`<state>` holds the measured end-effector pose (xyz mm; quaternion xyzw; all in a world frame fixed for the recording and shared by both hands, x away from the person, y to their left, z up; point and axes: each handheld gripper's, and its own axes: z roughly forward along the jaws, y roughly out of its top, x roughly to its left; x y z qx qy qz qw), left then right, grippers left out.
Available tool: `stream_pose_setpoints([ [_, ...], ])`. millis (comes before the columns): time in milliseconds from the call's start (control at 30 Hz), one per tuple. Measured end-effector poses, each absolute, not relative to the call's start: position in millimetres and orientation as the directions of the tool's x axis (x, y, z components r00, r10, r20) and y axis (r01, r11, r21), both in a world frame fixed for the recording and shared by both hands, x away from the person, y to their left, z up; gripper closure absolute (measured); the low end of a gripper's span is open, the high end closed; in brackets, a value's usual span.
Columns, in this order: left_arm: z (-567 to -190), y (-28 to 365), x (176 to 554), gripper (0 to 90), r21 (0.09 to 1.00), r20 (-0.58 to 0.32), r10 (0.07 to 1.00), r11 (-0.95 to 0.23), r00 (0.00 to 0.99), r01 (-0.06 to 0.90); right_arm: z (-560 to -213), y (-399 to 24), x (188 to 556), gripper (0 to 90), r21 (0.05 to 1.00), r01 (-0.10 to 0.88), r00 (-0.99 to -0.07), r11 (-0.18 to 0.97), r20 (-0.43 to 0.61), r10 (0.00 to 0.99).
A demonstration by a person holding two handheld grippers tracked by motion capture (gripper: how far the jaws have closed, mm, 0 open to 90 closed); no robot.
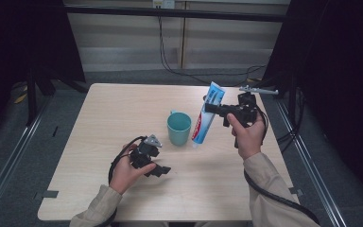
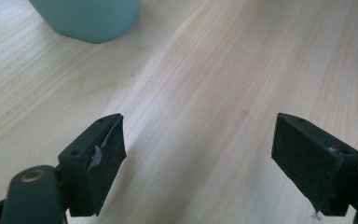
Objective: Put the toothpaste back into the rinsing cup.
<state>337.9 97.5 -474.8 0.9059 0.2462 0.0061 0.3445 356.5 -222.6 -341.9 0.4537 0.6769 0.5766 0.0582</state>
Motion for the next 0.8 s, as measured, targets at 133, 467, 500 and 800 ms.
stream_pose_setpoints([
  [133,-480,103,338,17.9,0.64,-0.165,0.47,-0.618,0.867,0.457,-342,-222,359,73.8,0.836,0.545,-0.583,-0.068,0.436,0.686],
  [467,-492,113,338,17.5,0.64,-0.142,0.474,-0.626,0.869,0.446,-335,-221,369,73.8,0.843,0.533,-0.582,-0.074,0.429,0.691],
  [500,-494,115,338,18.0,0.641,-0.136,0.47,-0.63,0.872,0.439,-334,-221,370,73.7,0.842,0.533,-0.581,-0.077,0.431,0.691],
  [800,-501,122,335,16.4,0.667,-0.097,0.451,-0.632,0.887,0.394,-330,-212,379,73.8,0.845,0.529,-0.585,-0.076,0.428,0.689],
])
